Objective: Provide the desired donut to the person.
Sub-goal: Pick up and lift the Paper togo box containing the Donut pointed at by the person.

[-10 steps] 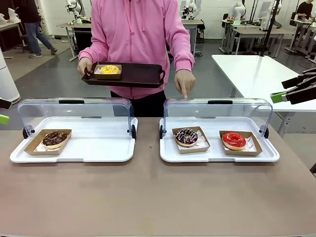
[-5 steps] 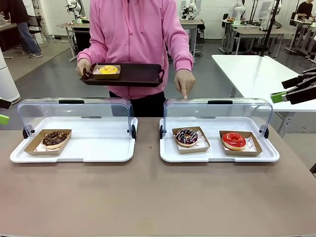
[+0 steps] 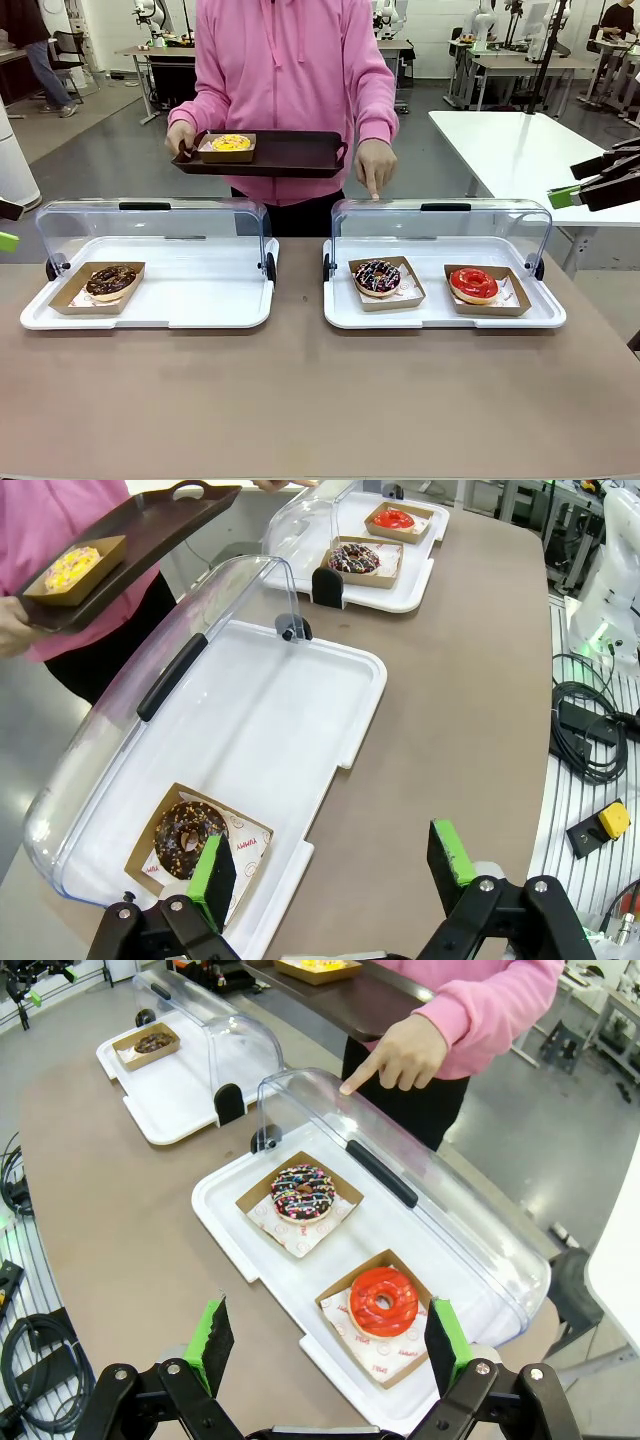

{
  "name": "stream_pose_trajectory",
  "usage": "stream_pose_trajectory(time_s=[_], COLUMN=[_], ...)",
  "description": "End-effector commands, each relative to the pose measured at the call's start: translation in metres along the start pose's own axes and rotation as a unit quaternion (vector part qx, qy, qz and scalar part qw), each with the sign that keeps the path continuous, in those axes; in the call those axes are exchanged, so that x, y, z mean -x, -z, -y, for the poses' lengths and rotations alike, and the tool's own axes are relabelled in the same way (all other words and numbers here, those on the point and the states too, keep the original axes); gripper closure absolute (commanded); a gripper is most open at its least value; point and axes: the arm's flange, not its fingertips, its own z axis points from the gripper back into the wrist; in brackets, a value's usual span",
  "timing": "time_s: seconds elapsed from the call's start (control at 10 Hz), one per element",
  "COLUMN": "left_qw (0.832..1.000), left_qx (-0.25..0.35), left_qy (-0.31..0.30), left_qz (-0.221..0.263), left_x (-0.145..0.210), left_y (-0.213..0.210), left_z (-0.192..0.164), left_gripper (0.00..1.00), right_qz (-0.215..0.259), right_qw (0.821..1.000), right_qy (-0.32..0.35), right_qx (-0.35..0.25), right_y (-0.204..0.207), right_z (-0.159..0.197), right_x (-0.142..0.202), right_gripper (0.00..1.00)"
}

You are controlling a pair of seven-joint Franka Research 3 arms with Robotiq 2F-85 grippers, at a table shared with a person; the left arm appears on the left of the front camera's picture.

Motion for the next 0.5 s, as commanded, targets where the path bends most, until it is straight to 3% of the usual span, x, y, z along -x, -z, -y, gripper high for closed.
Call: stream_pose_trajectory(time_s=[0.0, 0.1, 0.2, 0.4], left_qw=[1.0, 1.0, 1.0, 1.0], left_qx=[0.0, 0.0, 0.0, 0.0], left_qy=[0.0, 0.0, 0.0, 0.0], left_qz=[0.006, 0.006, 0.006, 0.006], left_x=[0.001, 0.001, 0.001, 0.001], left_y=[0.0, 0.0, 0.0, 0.0], left_z=[-0.001, -0.001, -0.001, -0.001], left_gripper=[0.0, 0.0, 0.0, 0.0], right_qz=[0.0, -0.031, -0.097, -0.225], right_qw=[1.0, 0.998, 0.989, 0.954], right_qy=[0.0, -0.055, -0.115, -0.192], right_qx=[0.0, -0.002, 0.004, 0.053], right_y=[0.0, 0.007, 0.029, 0.09], right_z=[0.0, -0.012, -0.035, -0.087], right_x=[0.0, -0.026, -0.062, -0.104], right_gripper=[0.0, 0.0, 0.0, 0.0])
